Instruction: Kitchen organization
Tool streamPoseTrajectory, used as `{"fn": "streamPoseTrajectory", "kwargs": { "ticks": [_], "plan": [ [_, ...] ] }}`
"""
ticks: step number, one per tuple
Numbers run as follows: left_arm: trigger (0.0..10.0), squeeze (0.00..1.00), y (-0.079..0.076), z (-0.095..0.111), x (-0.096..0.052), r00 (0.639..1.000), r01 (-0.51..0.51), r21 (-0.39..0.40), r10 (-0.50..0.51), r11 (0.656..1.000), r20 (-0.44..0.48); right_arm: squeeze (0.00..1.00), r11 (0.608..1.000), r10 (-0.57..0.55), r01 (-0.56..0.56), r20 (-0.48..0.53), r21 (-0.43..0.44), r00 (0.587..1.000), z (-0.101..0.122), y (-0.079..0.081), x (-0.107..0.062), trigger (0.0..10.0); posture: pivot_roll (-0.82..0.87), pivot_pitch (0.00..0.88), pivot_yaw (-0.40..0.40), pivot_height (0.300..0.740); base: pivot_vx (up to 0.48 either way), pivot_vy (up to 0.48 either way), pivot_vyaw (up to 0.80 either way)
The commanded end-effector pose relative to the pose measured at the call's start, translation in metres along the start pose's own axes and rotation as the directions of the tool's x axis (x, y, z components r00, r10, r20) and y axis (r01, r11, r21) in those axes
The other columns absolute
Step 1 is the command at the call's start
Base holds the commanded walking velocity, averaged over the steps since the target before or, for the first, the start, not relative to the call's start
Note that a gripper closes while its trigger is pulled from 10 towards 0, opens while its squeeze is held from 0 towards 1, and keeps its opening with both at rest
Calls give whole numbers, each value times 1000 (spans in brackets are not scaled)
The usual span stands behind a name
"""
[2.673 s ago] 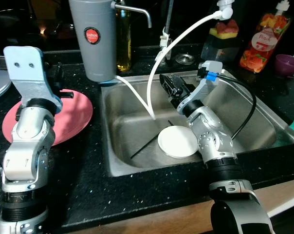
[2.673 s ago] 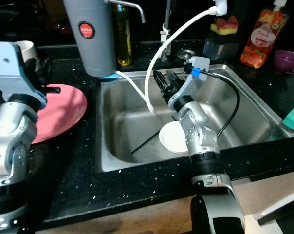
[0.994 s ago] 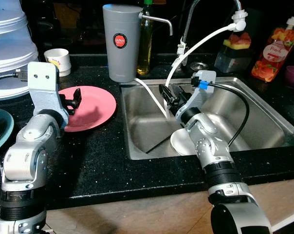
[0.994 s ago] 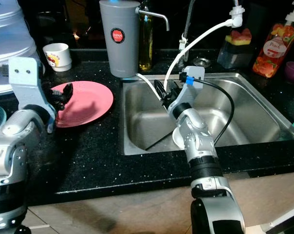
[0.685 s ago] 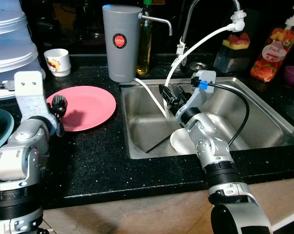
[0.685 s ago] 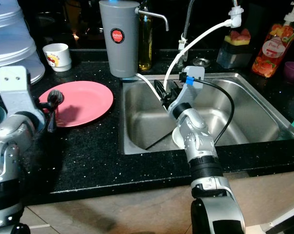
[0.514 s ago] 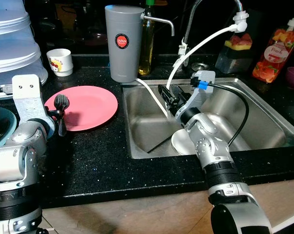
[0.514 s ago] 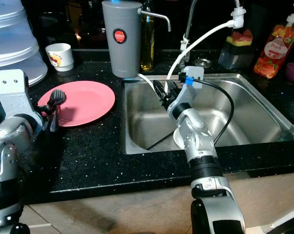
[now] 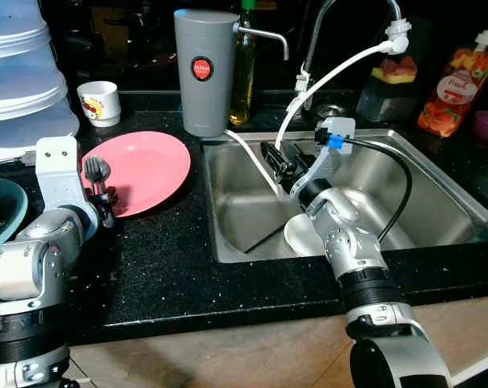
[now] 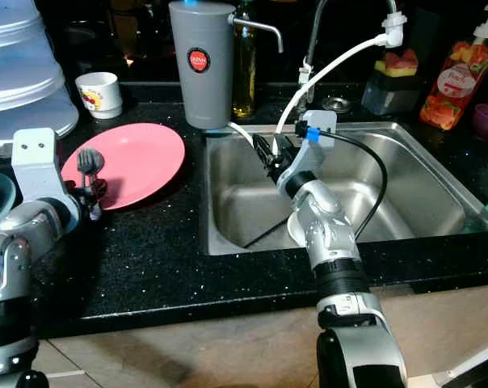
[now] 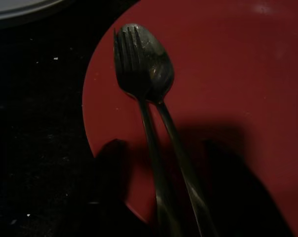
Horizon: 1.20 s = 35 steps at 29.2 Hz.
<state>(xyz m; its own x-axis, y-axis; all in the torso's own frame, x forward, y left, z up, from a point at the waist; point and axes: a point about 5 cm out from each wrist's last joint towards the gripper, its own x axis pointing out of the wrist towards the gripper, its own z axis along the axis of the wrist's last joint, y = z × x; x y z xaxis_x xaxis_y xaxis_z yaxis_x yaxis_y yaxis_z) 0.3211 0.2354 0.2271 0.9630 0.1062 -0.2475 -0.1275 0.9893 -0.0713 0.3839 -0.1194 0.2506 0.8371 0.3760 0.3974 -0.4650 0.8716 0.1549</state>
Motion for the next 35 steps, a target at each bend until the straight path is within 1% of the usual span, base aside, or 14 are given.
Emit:
{"fn": "streamPoseTrajectory", "kwargs": {
  "ticks": [1,9,16,18,24,27,28,30,31,32,33,34,35],
  "plan": [
    [0,0,2,-2,0,1000,9,-6,-9,1000,-24,0,1000,8,-8,-13,-6,1000,0,0,1,10000,19,83,-25,740,0,0,0],
    [0,0,3,2,-1,1000,15,8,-15,1000,-9,0,1000,11,-11,-14,-5,1000,0,1,2,10000,20,84,-27,740,0,0,0],
    [0,0,2,9,-4,999,20,37,-21,999,26,0,1000,13,-14,-15,-6,1000,0,1,2,10000,20,82,-28,740,0,0,0],
    [0,0,-1,15,-6,998,37,55,-40,998,51,0,1000,14,-14,-15,-6,1000,0,0,2,10000,20,82,-28,740,0,0,0],
    [0,0,-6,22,-8,995,50,84,-57,995,86,0,1000,15,-15,-14,-7,1000,1,1,2,10000,20,82,-28,740,0,0,0],
    [0,0,-11,32,-12,986,60,108,-75,992,145,0,1000,18,-18,-12,-6,1000,1,1,3,10000,19,81,-28,740,0,0,0],
    [0,0,-11,32,-12,986,60,108,-75,992,145,0,1000,18,-18,-12,-6,1000,1,1,3,10000,19,81,-28,740,0,0,0],
    [0,0,-15,41,-14,970,82,133,-110,988,218,0,1000,20,-20,-11,-5,1000,1,1,3,10000,21,77,-30,740,0,0,0],
    [0,0,-19,46,-16,954,108,144,-144,984,262,0,1000,21,-21,-10,-5,1000,1,2,3,10000,22,75,-31,740,0,0,0],
    [0,0,-19,46,-16,954,108,144,-144,984,262,0,1000,21,-21,-10,-5,1000,1,2,3,10000,22,75,-31,740,0,0,0],
    [0,0,-23,49,-18,939,140,151,-180,978,294,0,1000,22,-22,-9,-2,1000,2,2,3,10000,22,74,-31,740,0,0,0],
    [0,0,-32,52,-22,909,219,157,-259,963,325,0,1000,21,-21,-8,14,1000,2,3,4,10000,22,73,-31,740,0,0,0],
    [0,0,-38,54,-25,885,272,162,-313,949,344,0,999,21,-21,-7,25,1000,2,3,4,10000,22,73,-31,740,0,0,0]
  ]
}}
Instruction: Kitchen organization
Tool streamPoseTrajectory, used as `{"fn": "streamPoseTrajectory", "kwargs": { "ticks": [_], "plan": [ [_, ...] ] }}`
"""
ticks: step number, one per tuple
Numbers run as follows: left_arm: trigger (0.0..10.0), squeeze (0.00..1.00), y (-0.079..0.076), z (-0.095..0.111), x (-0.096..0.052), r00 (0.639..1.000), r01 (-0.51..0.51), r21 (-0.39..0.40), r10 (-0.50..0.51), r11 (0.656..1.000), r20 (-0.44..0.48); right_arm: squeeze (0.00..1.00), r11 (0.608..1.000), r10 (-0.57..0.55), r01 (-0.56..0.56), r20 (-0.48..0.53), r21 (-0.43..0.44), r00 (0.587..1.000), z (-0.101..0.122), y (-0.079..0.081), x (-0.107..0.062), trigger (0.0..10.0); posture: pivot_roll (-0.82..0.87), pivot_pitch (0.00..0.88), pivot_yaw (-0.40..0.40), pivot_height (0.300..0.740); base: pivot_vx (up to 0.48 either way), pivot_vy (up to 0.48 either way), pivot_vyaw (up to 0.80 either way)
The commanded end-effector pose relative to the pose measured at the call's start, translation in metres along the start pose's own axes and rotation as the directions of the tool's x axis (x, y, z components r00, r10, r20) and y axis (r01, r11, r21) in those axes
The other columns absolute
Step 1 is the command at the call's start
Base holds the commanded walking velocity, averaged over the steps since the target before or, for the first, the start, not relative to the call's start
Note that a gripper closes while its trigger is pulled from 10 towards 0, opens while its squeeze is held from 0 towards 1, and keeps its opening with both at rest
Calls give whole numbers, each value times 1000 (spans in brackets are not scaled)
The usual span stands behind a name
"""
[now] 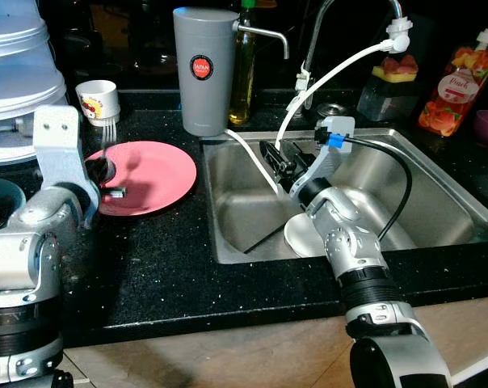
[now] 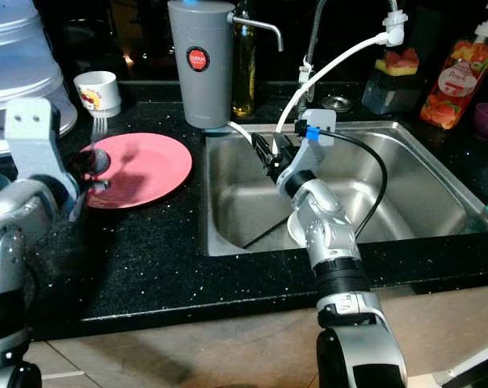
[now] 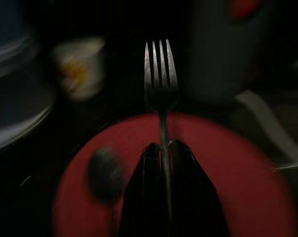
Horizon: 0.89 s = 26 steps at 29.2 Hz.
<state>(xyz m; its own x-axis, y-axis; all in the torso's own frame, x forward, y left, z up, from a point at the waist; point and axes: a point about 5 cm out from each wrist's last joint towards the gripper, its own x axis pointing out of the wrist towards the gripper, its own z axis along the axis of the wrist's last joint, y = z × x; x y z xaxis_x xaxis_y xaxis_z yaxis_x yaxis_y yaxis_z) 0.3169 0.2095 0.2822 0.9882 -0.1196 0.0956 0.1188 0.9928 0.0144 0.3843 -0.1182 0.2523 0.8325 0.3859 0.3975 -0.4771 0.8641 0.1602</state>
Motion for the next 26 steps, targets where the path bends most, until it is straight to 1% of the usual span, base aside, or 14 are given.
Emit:
{"fn": "streamPoseTrajectory", "kwargs": {
  "ticks": [1,2,4,5,6,7,9,11,15,18,19,24,25,26],
  "plan": [
    [0,0,-29,10,-5,971,226,-27,-223,974,88,0,998,8,-8,-4,58,1000,1,4,4,10000,22,71,-31,740,0,0,0],
    [0,0,-29,10,-5,971,226,-27,-223,974,88,0,998,8,-8,-4,58,1000,1,4,4,10000,22,71,-31,740,0,0,0],
    [0,0,-52,4,-14,908,417,-16,-416,909,54,0,987,23,-21,-12,160,1000,0,9,5,10000,20,68,-30,740,0,0,0],
    [0,0,-59,1,-18,880,474,11,-474,880,25,616,976,41,-35,-23,216,999,-2,12,6,10000,20,68,-30,740,0,0,0],
    [0,0,-59,1,-18,880,474,11,-474,880,25,616,976,41,-35,-23,216,999,-2,12,6,10000,20,68,-30,740,0,0,0],
    [0,0,-66,-4,-20,858,514,37,-514,857,-6,1000,953,81,-69,-28,295,996,-2,18,6,10000,20,68,-29,740,0,0,0],
    [0,0,-70,-9,-20,847,531,61,-531,845,-28,1000,926,125,-108,-23,363,992,-2,24,5,10000,20,67,-29,740,0,0,0],
    [0,0,-75,-14,-19,832,554,99,-552,826,-47,1000,874,181,-160,-1,459,983,0,33,5,10000,19,71,-28,740,0,0,0],
    [0,0,-77,-19,-18,822,569,130,-566,812,-64,1000,806,193,-177,33,565,981,5,37,4,10000,15,75,-22,740,0,0,0],
    [0,0,-77,-19,-18,818,574,129,-571,808,-67,1000,800,197,-180,31,573,980,7,36,4,10000,15,75,-22,740,0,0,0],
    [0,0,-77,-19,-19,812,583,127,-580,802,-68,0,804,217,-192,24,563,976,8,37,4,10000,13,76,-20,740,0,0,0],
    [0,0,-78,-20,-19,800,600,140,-597,788,-68,0,839,268,-218,-31,498,963,5,42,0,10000,13,78,-20,740,0,0,0],
    [0,0,-78,-20,-19,799,600,143,-598,787,-65,0,847,270,-214,-47,487,962,4,43,-1,0,13,78,-20,740,0,0,0],
    [0,0,-78,-20,-19,797,603,144,-601,785,-64,0,855,268,-207,-63,474,961,1,43,-1,0,13,78,-20,740,0,0,0]
  ]
}}
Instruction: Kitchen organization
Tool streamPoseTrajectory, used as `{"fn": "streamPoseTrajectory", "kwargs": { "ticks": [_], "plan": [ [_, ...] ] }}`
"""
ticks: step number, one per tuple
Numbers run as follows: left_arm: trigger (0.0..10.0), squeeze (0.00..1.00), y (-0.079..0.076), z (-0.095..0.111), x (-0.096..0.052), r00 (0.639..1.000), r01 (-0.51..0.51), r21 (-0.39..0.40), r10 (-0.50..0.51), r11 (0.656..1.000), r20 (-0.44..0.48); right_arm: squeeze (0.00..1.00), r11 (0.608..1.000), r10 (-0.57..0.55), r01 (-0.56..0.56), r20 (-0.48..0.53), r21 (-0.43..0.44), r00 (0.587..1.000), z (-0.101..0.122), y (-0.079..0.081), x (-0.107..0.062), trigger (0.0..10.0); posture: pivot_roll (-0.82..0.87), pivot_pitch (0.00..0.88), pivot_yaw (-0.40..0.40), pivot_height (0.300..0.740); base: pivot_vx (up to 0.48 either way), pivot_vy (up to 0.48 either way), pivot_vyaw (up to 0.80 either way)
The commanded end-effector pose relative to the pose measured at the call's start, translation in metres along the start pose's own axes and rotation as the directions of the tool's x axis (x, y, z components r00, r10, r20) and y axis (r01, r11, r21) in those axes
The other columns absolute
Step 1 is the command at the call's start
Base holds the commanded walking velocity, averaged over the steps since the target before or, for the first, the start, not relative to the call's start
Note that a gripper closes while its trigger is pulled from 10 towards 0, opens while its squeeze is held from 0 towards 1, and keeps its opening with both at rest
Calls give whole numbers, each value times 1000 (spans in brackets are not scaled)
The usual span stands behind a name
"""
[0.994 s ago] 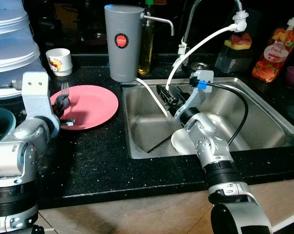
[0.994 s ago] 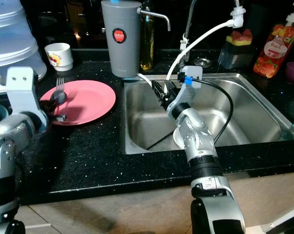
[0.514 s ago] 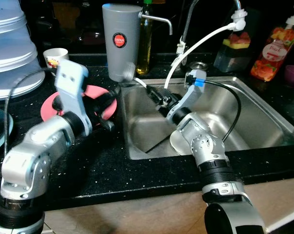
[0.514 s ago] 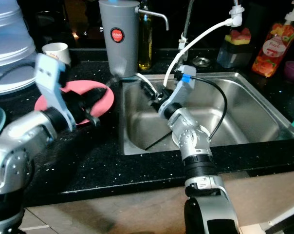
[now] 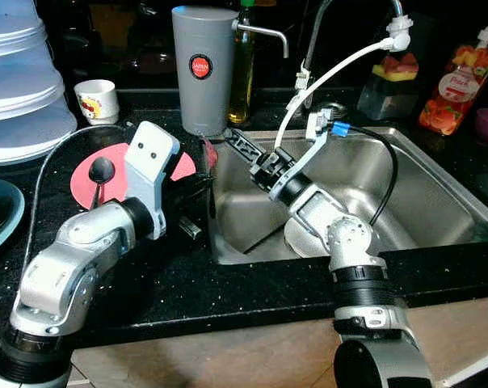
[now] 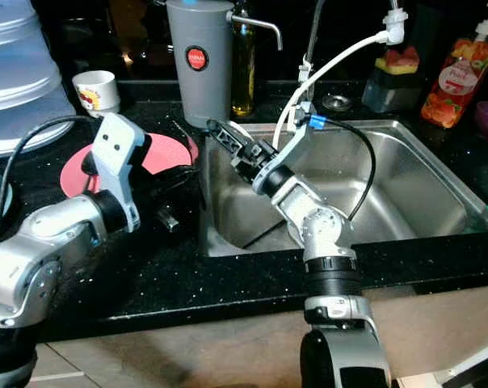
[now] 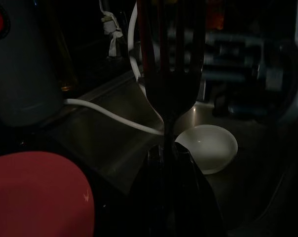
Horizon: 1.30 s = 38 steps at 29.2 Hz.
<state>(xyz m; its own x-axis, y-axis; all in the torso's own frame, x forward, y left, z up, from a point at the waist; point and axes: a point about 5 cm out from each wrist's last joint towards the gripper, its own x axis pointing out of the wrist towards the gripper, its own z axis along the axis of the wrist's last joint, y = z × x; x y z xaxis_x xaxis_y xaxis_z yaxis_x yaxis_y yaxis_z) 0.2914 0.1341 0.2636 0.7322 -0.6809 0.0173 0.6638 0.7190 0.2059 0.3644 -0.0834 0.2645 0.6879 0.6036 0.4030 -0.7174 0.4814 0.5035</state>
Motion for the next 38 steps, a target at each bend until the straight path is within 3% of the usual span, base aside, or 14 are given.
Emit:
{"fn": "streamPoseTrajectory", "kwargs": {
  "ticks": [1,12,33,34,35,38],
  "plan": [
    [0,0,-1,-4,0,1000,17,6,-17,1000,-11,0,999,-10,9,-39,-31,999,-4,-1,-2,0,13,78,-20,740,0,0,0],
    [0,0,-4,-5,0,999,41,-4,-41,999,-5,0,990,-68,59,-70,-128,995,-7,-5,-2,0,10,77,-20,740,0,0,0],
    [0,0,-5,-6,-1,999,50,15,-49,999,-12,0,978,-153,154,13,-143,988,7,-15,-2,0,8,78,-23,740,0,0,0],
    [2745,0,-4,-5,0,1000,29,34,-29,999,-8,0,974,-173,176,34,-143,984,9,-17,-2,0,8,78,-23,740,0,0,0],
    [10000,0,-3,-5,0,1000,10,38,-10,999,-6,0,972,-184,188,43,-144,982,10,-18,-3,0,8,78,-23,740,0,0,0],
    [10000,0,1,-4,1,1000,-21,20,21,1000,18,0,965,-212,219,67,-142,975,14,-22,-3,0,8,78,-24,740,0,0,0]
  ]
}}
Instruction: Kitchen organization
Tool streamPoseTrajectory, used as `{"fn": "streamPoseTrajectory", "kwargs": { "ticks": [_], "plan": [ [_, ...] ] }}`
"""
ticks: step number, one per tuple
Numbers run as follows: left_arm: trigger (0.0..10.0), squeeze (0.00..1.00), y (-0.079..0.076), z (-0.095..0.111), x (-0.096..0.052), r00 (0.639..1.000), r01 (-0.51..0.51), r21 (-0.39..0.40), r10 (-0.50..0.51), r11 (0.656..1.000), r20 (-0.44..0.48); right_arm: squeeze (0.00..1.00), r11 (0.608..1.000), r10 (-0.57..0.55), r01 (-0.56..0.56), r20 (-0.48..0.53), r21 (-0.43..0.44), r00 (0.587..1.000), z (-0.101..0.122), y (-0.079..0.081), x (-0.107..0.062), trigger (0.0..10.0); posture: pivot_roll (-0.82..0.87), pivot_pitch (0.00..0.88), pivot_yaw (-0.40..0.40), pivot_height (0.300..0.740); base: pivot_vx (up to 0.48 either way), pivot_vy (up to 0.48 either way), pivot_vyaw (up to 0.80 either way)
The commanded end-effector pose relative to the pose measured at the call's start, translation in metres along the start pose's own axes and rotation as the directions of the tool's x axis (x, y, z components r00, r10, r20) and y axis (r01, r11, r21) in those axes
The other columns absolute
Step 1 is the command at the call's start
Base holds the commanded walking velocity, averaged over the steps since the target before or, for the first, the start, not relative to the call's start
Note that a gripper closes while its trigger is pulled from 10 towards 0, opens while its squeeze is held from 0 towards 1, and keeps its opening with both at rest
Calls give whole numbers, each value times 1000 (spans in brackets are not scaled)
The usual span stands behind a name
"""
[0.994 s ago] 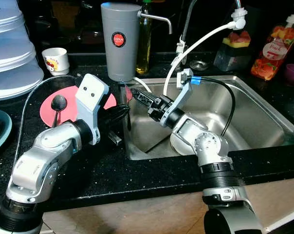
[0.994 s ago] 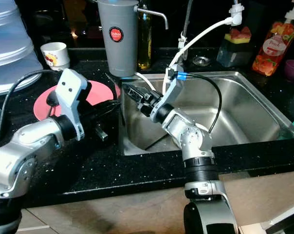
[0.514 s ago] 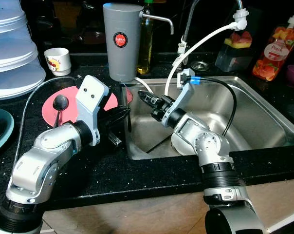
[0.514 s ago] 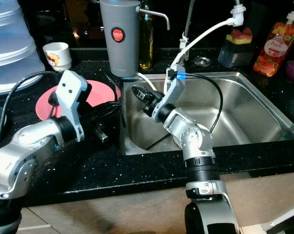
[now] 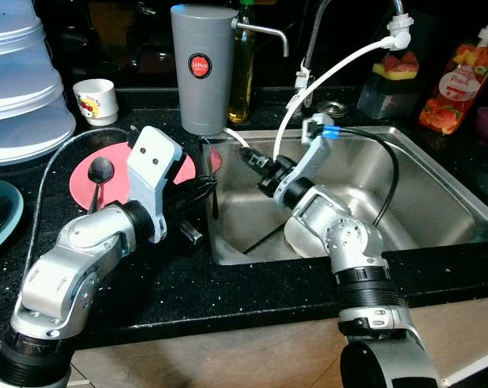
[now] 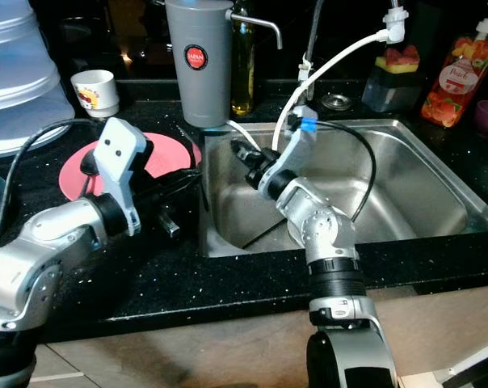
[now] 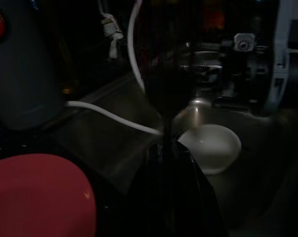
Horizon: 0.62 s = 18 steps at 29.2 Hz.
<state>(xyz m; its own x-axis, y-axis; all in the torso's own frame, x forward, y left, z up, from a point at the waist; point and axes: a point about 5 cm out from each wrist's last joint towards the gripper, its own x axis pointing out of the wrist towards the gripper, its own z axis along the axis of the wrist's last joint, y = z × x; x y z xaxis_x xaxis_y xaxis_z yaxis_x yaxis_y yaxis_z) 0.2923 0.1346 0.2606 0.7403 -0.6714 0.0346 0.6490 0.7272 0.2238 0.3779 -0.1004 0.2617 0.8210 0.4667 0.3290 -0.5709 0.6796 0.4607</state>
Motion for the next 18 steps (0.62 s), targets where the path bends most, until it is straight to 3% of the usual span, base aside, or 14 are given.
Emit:
{"fn": "streamPoseTrajectory", "kwargs": {
  "ticks": [1,2,3,18],
  "plan": [
    [10000,867,2,1,1,1000,-18,-3,18,1000,11,0,999,-40,40,33,1,999,5,-6,-1,0,9,78,-25,740,0,0,0],
    [10000,867,4,1,1,999,-28,-5,28,1000,15,0,998,-57,57,42,2,997,7,-9,-1,0,9,78,-25,740,0,0,0],
    [10000,1000,5,2,1,999,-35,-7,36,999,18,0,997,-77,77,52,5,996,8,-11,-1,0,9,78,-25,740,0,0,0],
    [10000,1000,9,3,-3,996,-79,-18,79,997,29,0,988,-157,156,100,15,983,14,-24,-1,0,15,70,-29,740,0,0,0]
  ]
}}
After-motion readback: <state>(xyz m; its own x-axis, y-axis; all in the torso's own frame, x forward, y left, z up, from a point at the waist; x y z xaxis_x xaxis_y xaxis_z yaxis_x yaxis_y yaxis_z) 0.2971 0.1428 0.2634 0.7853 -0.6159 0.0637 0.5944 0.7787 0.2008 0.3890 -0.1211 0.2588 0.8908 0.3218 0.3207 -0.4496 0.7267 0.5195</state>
